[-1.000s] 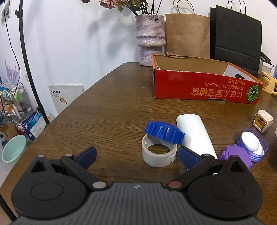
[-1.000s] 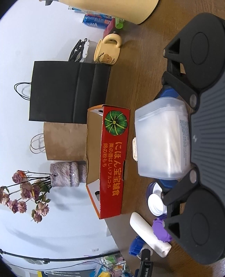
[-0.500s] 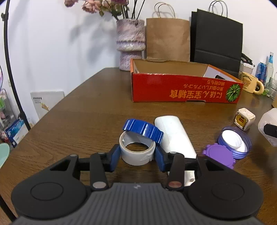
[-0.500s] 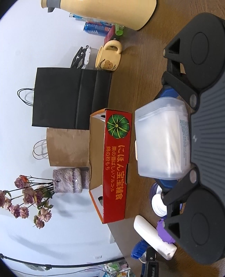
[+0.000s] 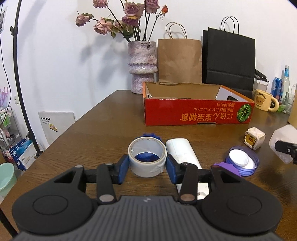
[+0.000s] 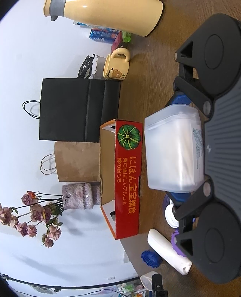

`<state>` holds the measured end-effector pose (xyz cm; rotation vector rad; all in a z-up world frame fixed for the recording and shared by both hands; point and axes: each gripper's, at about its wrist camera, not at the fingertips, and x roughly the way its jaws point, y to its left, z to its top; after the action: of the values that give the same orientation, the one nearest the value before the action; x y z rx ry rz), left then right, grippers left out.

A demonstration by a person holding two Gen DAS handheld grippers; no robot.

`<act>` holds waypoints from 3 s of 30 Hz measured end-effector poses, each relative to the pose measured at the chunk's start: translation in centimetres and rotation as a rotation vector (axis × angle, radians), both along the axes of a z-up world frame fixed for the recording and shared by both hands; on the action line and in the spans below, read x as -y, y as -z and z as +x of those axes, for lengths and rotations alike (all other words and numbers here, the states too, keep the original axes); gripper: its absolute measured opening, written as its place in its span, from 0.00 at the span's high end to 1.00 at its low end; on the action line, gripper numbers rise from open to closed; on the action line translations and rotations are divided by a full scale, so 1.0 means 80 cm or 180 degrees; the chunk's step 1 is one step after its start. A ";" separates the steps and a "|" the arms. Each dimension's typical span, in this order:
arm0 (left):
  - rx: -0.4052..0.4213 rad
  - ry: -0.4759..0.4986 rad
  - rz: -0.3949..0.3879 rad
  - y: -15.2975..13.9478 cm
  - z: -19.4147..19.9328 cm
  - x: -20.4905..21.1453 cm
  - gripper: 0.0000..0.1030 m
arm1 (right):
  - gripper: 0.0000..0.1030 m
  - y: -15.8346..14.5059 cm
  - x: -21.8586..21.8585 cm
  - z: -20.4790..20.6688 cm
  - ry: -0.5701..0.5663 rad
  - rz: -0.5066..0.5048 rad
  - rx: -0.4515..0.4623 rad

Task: Organize rigid objects
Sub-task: 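Carry the tape roll and frosted box toward the red box with both tools, then lower the tape roll and frosted box into the red box and open both tools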

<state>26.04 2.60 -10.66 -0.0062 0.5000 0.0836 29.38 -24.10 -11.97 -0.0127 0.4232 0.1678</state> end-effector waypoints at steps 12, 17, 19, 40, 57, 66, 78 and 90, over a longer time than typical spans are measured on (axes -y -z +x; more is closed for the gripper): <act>0.0111 0.0028 -0.0076 -0.035 0.012 0.006 0.57 | 0.18 -0.013 -0.007 0.000 0.0004 0.0068 0.0052; 0.0186 0.0062 -0.0065 -0.049 0.025 0.013 0.57 | 0.18 -0.027 -0.015 0.008 -0.0033 0.0099 0.0122; 0.0200 0.0072 -0.0076 -0.053 0.032 0.016 0.57 | 0.18 -0.032 -0.019 0.013 -0.0041 0.0097 0.0147; 0.0218 0.0069 -0.0242 -0.070 0.130 0.042 0.57 | 0.18 -0.056 -0.033 0.092 -0.0032 0.0227 0.0261; 0.0209 0.0000 -0.0284 -0.071 0.206 0.051 0.57 | 0.18 -0.066 -0.038 0.168 -0.0003 0.0333 0.0330; 0.0229 -0.0020 -0.0305 -0.073 0.242 0.050 0.57 | 0.18 -0.067 -0.046 0.207 -0.0031 0.0305 0.0334; 0.0170 -0.0098 -0.0235 -0.068 0.284 0.046 0.57 | 0.18 -0.065 -0.058 0.255 -0.0108 0.0194 0.0274; 0.0127 -0.0123 -0.0111 -0.059 0.315 0.045 0.57 | 0.18 -0.057 -0.069 0.289 -0.0149 0.0032 0.0202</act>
<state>51.27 -1.04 -5.92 -0.0516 0.4615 0.1123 52.48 -18.59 -7.42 -0.0181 0.3589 0.2151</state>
